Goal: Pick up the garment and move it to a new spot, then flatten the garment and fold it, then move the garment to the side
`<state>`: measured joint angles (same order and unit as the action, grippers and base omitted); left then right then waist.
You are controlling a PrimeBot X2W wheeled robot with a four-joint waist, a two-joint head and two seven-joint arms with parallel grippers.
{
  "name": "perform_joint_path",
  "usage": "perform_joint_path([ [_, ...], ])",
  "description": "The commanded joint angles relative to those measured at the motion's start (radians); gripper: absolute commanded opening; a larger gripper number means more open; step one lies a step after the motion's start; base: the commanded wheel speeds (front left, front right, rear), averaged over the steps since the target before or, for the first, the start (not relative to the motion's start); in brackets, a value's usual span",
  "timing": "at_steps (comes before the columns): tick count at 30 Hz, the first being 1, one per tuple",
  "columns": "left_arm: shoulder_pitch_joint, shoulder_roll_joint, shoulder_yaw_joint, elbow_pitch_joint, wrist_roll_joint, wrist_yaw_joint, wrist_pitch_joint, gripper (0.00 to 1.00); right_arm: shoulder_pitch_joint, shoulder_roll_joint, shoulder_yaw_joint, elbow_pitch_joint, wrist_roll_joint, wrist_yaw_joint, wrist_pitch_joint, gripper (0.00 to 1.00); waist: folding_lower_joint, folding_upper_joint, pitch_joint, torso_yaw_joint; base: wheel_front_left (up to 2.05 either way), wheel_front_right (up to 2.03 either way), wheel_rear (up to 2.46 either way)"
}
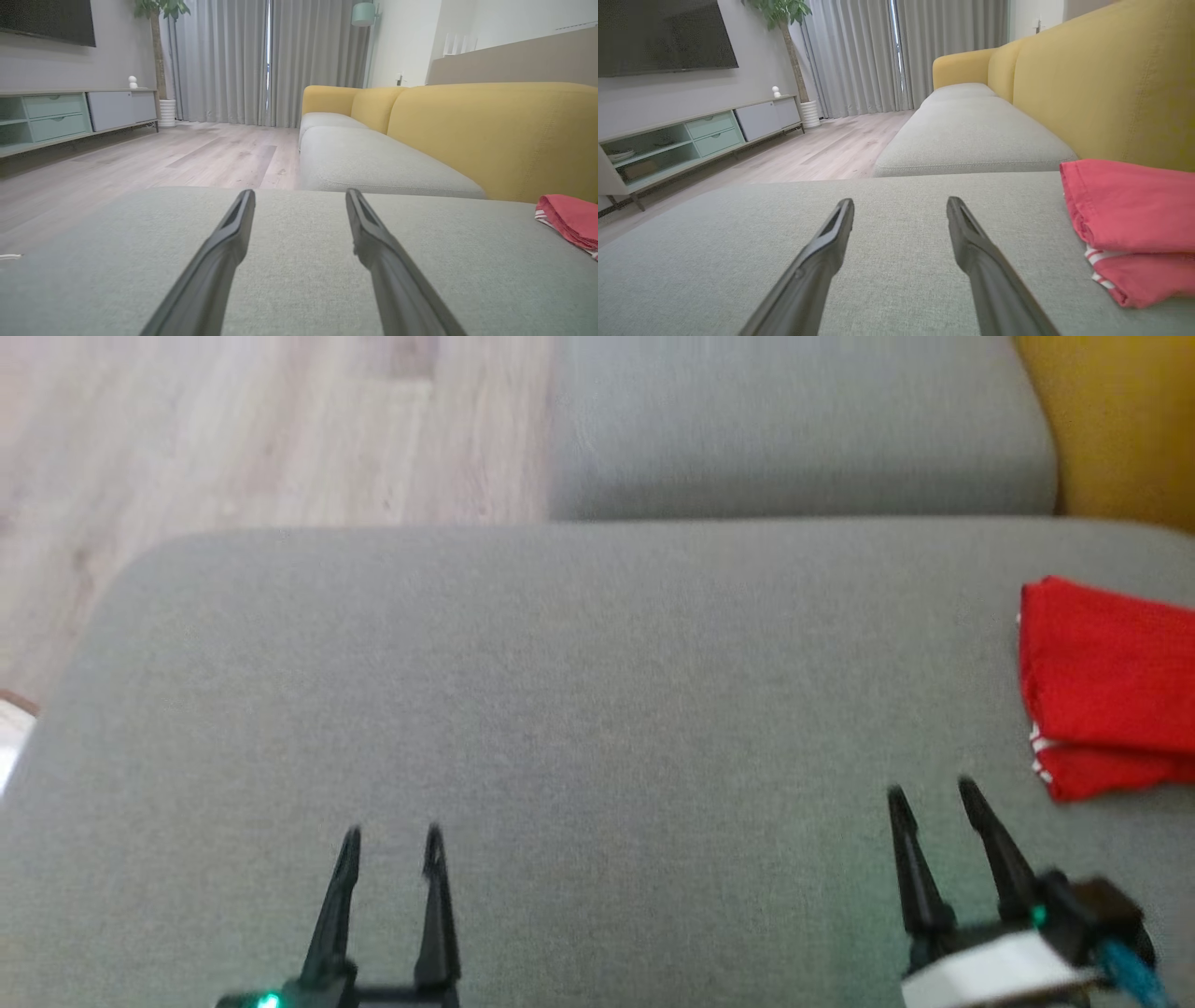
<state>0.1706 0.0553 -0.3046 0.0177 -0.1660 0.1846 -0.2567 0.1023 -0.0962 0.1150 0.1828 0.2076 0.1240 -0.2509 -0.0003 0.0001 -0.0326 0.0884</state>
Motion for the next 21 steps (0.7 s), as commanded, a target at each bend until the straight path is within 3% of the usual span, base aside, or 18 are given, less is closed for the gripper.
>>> perform_joint_path([
  [1, -0.002, -0.005, 0.042, -0.036, 0.004, 0.000, -0.005, 1.00, 0.019, 0.007, -0.005, -0.052, -0.024, 0.007, -0.011, 1.00, 0.0003, -0.0001, -0.034, 0.016, 0.00, 0.00, 0.00],
  [21, 0.048, -0.005, 0.072, -0.028, 0.025, -0.035, -0.005, 1.00, 0.114, 0.044, -0.042, -0.101, -0.075, 0.007, -0.011, 1.00, 0.0003, -0.0001, -0.066, -0.017, 0.00, 0.00, 0.00],
])
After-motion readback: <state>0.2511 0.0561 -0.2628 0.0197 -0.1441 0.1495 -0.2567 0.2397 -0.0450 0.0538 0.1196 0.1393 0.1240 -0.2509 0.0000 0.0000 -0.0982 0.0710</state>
